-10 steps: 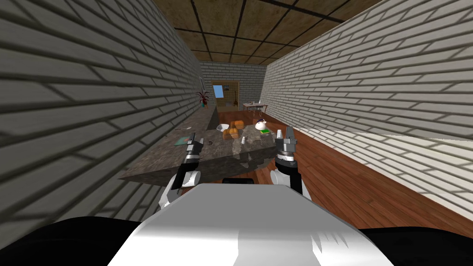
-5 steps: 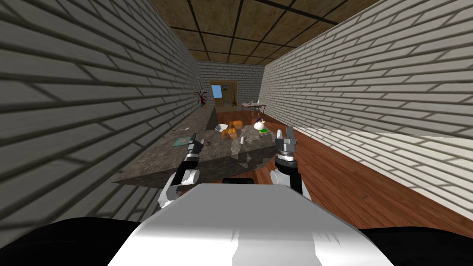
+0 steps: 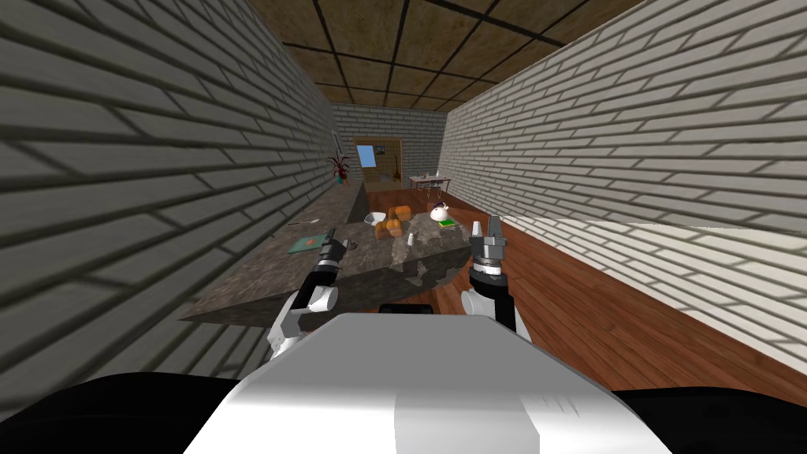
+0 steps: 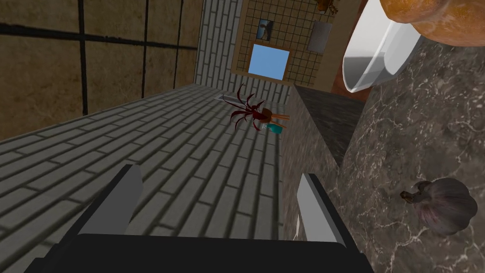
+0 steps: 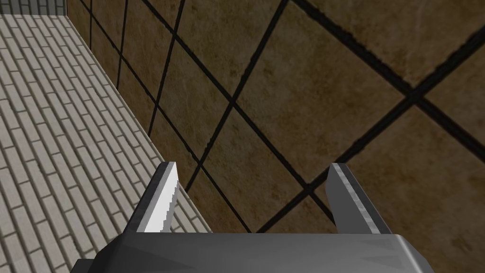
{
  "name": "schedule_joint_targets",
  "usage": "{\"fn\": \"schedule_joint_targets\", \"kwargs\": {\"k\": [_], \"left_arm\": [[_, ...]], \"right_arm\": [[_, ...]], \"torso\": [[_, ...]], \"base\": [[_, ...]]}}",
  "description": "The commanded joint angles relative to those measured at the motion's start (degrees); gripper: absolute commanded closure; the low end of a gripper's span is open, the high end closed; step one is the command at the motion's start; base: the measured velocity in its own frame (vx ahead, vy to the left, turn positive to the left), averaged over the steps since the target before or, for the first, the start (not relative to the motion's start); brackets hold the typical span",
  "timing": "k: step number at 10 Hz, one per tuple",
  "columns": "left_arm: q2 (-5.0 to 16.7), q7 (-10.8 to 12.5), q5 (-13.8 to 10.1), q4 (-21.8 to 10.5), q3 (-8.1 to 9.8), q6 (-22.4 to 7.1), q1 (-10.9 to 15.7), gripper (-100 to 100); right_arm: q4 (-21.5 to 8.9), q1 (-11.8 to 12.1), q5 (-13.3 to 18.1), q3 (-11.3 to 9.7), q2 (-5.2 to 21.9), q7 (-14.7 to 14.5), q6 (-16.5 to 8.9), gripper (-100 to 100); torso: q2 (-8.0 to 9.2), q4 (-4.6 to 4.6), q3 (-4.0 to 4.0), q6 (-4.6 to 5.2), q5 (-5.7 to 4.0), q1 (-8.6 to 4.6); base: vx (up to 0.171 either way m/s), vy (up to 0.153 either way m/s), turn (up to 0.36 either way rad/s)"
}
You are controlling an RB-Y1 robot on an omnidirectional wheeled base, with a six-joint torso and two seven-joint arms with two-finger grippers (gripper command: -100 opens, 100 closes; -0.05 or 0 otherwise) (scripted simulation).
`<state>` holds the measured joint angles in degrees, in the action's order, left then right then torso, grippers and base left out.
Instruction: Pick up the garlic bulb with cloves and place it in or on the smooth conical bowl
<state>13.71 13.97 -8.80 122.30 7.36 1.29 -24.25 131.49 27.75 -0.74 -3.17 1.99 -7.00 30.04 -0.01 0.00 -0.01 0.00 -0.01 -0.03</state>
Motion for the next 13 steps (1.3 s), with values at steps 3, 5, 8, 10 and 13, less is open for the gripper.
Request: {"fn": "schedule_joint_targets", "kwargs": {"k": [3,5,8,10,13], "left_arm": [[0.6,1.5,-0.6,-0.5,0.81,-5.0,1.0,-100],[1.2,2.6,-1.1,-1.0,1.45,-8.0,1.7,-100],[2.5,4.7,-2.1,-2.2,2.75,-12.9,3.2,-100],[3.3,5.8,-2.6,-2.8,3.41,-16.2,4.0,-100],[4.1,6.9,-3.1,-3.6,4.08,-20.7,4.9,-100]], "right_arm": [[0.0,0.0,0.0,0.0,0.0,0.0,0.0,0],[0.0,0.0,0.0,0.0,0.0,0.0,0.0,0],[0.0,0.0,0.0,0.0,0.0,0.0,0.0,0],[0.0,0.0,0.0,0.0,0.0,0.0,0.0,0],[0.0,0.0,0.0,0.0,0.0,0.0,0.0,0]], "torso": [[0.0,0.0,0.0,0.0,0.0,0.0],[0.0,0.0,0.0,-0.01,0.0,0.0],[0.0,0.0,0.0,-0.02,0.0,0.0],[0.0,0.0,0.0,-0.02,0.0,0.0],[0.0,0.0,0.0,-0.02,0.0,0.0]], "base": [[0.002,-0.008,-0.046],[0.003,-0.01,-0.05],[0.004,-0.011,-0.062],[0.003,-0.009,-0.059],[0.003,-0.009,-0.045]]}}
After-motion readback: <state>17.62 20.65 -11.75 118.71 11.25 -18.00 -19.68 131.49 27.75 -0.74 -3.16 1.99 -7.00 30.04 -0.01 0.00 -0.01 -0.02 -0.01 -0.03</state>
